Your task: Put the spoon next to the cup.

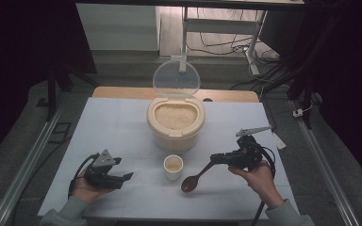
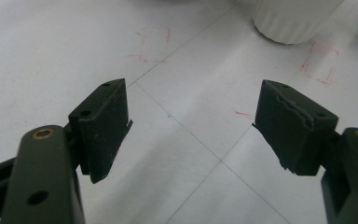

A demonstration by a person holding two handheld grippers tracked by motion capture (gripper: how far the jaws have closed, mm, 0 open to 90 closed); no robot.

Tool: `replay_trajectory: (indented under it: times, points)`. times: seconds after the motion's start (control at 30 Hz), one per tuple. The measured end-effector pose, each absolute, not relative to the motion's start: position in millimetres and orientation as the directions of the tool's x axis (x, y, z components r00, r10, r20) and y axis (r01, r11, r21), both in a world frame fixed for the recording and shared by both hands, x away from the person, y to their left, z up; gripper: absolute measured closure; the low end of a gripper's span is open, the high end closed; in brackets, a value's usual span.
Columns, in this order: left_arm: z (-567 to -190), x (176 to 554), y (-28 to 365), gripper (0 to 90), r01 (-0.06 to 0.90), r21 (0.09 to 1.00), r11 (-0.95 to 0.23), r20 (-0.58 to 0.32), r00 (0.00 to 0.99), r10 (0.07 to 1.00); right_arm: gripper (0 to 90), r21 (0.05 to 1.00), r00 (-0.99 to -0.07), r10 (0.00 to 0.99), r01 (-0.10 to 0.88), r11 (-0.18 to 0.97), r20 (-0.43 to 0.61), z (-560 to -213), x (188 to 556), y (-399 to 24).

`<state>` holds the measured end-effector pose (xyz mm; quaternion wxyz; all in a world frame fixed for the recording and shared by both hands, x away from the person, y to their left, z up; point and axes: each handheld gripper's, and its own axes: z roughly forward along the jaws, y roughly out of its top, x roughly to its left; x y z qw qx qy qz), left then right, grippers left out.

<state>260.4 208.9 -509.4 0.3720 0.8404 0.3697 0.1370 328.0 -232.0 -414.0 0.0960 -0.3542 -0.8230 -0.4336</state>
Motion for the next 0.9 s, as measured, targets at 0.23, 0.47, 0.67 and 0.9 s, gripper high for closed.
replay_trajectory:
  times: [0.23,0.47,0.67,0.9]
  points:
    - [-509,260,209,25.9,0.519,0.726,-0.450,-0.045,0.690,0.723,82.4,0.595,-0.742,0.472,0.667,0.448,0.476,-422,333,-218]
    - [-510,261,209,25.9,0.521,0.725,-0.450,-0.045,0.689,0.724,81.7,0.575,-0.741,0.464,0.671,0.469,0.486,-429,341,-208]
    - [-510,260,208,25.8,0.519,0.724,-0.455,-0.041,0.691,0.722,76.5,0.578,-0.736,0.503,0.672,0.463,0.453,-436,349,-206]
    - [-510,261,208,25.8,0.521,0.721,-0.457,-0.042,0.692,0.721,71.5,0.592,-0.721,0.539,0.680,0.432,0.435,-451,360,-206]
